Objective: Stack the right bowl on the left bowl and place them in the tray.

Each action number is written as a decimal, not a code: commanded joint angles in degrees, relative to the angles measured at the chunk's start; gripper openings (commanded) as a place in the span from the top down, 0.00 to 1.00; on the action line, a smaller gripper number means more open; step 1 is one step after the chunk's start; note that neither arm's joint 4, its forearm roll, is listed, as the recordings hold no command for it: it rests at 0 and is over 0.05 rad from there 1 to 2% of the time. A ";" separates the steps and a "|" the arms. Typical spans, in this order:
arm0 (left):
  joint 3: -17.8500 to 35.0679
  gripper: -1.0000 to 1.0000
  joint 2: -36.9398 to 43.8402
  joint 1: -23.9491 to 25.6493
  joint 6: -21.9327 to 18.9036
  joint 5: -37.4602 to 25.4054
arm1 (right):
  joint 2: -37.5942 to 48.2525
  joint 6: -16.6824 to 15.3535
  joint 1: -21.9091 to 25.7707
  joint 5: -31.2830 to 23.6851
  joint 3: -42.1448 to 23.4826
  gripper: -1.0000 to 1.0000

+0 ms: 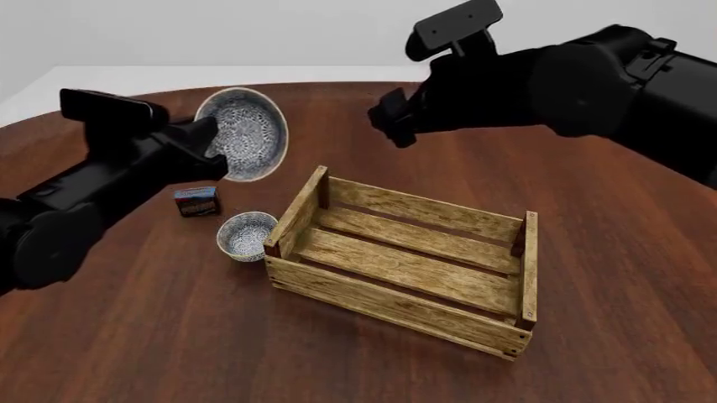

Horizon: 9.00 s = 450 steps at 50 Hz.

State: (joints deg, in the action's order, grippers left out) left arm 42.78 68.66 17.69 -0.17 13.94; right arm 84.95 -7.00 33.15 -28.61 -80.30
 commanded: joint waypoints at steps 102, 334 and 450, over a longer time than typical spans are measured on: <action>6.54 1.00 6.51 -4.40 24.52 -23.45 | -1.85 1.09 0.99 1.43 2.62 0.00; 9.11 1.00 46.79 -5.67 22.67 -6.34 | -0.68 1.10 1.04 2.11 3.43 0.00; 17.12 1.00 18.18 -3.14 18.71 -22.20 | -1.48 -0.15 -2.56 -1.08 -0.90 0.00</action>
State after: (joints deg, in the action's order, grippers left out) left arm 60.58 86.01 14.35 19.99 -9.90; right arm 83.26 -7.54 29.73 -30.05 -81.79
